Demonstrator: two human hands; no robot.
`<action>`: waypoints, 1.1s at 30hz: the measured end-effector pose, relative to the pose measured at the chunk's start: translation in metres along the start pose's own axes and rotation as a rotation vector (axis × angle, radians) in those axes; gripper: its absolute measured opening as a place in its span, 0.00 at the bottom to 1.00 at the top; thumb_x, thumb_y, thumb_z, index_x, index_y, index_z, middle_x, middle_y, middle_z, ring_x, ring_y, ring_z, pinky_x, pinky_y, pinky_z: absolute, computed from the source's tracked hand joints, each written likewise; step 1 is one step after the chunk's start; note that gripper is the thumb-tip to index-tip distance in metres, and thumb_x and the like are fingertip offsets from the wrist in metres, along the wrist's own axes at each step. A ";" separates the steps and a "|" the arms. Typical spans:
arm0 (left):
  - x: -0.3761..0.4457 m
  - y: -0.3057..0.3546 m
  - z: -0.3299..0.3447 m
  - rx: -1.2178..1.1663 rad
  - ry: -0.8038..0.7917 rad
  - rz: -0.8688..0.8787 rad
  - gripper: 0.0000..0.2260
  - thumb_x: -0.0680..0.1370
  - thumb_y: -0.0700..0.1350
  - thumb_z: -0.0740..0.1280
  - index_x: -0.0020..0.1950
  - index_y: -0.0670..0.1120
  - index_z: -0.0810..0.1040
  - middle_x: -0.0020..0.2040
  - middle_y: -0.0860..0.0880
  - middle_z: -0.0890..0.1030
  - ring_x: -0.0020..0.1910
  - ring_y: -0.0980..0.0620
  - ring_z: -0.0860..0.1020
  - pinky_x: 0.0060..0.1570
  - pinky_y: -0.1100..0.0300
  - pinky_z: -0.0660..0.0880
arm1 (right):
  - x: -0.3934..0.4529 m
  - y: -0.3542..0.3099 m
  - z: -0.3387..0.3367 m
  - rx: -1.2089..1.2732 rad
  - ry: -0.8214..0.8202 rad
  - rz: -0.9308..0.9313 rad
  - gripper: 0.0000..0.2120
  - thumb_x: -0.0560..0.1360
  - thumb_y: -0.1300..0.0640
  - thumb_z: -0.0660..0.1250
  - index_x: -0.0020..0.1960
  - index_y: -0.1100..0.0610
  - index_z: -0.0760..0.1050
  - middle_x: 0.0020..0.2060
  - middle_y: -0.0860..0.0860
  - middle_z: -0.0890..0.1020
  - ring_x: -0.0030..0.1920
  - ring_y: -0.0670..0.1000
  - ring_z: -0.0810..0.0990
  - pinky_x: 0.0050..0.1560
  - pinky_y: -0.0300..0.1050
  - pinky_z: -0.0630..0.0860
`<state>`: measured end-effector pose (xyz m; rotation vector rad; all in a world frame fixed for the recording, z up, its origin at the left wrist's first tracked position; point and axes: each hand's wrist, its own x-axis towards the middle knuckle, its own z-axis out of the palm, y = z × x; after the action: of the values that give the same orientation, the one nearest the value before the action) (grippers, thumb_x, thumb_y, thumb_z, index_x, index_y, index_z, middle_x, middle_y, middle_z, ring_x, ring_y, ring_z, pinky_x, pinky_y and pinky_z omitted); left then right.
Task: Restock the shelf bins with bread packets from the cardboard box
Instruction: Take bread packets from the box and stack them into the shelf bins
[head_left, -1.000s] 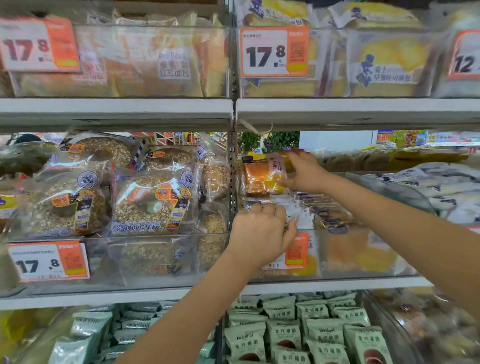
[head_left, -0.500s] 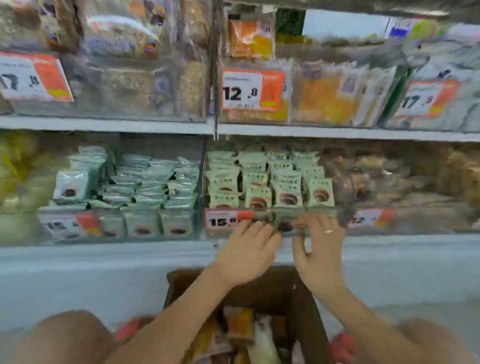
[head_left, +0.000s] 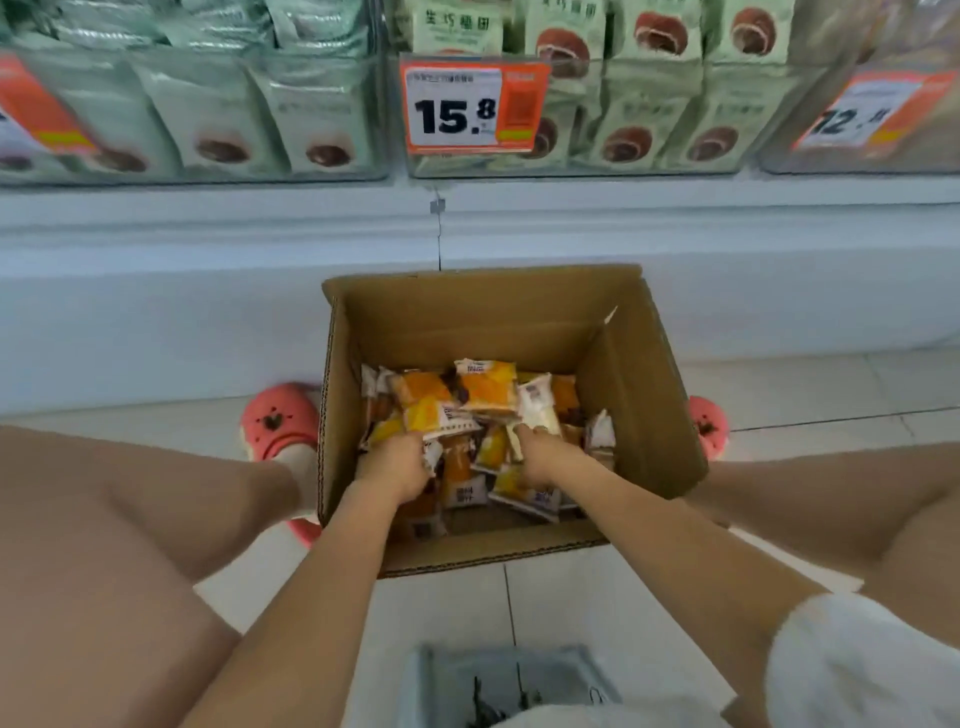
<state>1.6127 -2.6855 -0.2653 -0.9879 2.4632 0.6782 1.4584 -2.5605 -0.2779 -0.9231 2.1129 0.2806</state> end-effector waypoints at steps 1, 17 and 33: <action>0.003 -0.002 0.002 -0.012 -0.007 -0.013 0.12 0.80 0.44 0.57 0.62 0.44 0.72 0.58 0.42 0.75 0.55 0.42 0.75 0.53 0.51 0.75 | 0.007 -0.003 0.003 0.061 0.053 0.064 0.32 0.76 0.56 0.63 0.75 0.55 0.51 0.69 0.59 0.64 0.63 0.62 0.71 0.57 0.54 0.74; 0.016 -0.005 0.037 -0.137 0.184 -0.164 0.14 0.79 0.43 0.61 0.65 0.46 0.68 0.61 0.45 0.73 0.60 0.45 0.71 0.51 0.51 0.75 | 0.055 -0.003 0.023 0.129 0.198 0.325 0.59 0.68 0.38 0.71 0.74 0.53 0.27 0.73 0.63 0.54 0.71 0.66 0.59 0.65 0.66 0.63; -0.013 0.047 0.014 -1.596 -0.349 -0.121 0.34 0.70 0.69 0.65 0.72 0.53 0.66 0.68 0.49 0.73 0.66 0.47 0.73 0.62 0.46 0.72 | -0.067 -0.033 0.010 1.491 0.226 0.089 0.37 0.71 0.41 0.69 0.74 0.47 0.56 0.69 0.51 0.66 0.65 0.53 0.69 0.64 0.51 0.69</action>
<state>1.5900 -2.6404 -0.2565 -1.2087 1.1644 2.5721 1.5156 -2.5443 -0.2313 0.0648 1.8274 -1.2513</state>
